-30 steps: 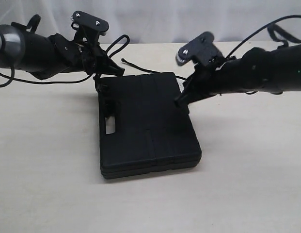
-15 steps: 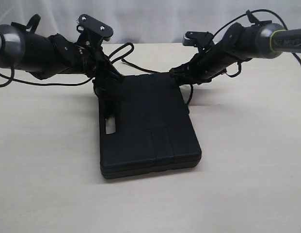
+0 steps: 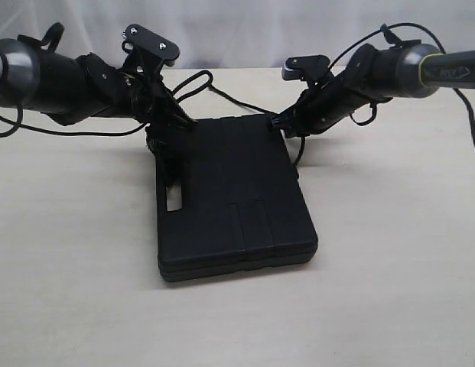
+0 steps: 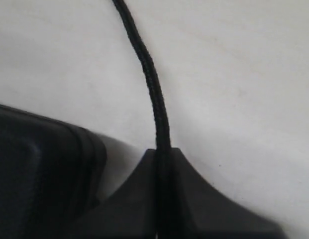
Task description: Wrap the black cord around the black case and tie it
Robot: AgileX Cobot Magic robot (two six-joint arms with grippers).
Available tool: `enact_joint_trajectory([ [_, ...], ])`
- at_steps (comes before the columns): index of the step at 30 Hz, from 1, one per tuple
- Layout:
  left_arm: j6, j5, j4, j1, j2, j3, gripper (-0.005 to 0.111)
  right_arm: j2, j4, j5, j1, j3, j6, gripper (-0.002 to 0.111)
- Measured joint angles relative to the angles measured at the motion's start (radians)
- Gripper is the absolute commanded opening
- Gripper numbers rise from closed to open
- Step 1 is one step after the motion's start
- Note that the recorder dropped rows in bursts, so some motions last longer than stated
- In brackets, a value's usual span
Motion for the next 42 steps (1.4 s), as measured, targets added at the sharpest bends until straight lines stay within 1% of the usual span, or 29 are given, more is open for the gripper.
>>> enact_joint_trajectory([
  [3,0.0,0.0,0.0,0.0,0.0,0.0,0.0,-0.044,0.0,-0.083,0.002,0.069,-0.013,0.004],
  [9,0.002,0.001,0.0,0.0,0.0,0.0,0.0,-0.135,0.002,-0.315,0.026,0.257,-0.055,0.004],
  [12,0.002,0.001,0.0,0.0,0.0,0.0,0.0,-0.193,0.002,-0.443,0.064,0.344,-0.077,0.004],
  [17,0.002,-0.002,0.0,0.0,0.0,0.0,0.0,-0.28,0.0,-0.668,0.161,0.482,-0.126,0.004],
  [20,0.002,-0.034,0.0,0.0,0.0,0.0,0.0,-0.317,0.0,-0.795,0.209,0.564,-0.159,0.004],
  [22,0.002,-0.065,0.0,0.004,0.0,0.0,0.0,-0.332,0.0,-0.842,0.228,0.603,-0.18,0.004],
  [26,0.002,-0.11,0.0,0.032,0.0,0.0,0.0,-0.344,0.0,-0.868,0.244,0.634,-0.199,0.004],
  [30,-0.015,-0.113,0.0,0.075,0.0,0.0,0.0,-0.344,0.0,-0.864,0.245,0.635,-0.226,0.004],
  [33,-0.036,-0.105,0.0,0.098,0.0,0.0,0.0,-0.344,0.0,-0.831,0.245,0.635,-0.281,0.004],
  [37,-0.046,-0.094,0.0,0.103,0.0,0.0,0.0,-0.344,0.0,-0.787,0.245,0.635,-0.334,0.004],
  [42,-0.046,-0.084,0.0,0.101,0.0,0.0,0.0,-0.344,0.0,-0.777,0.245,0.635,-0.359,0.004],
])
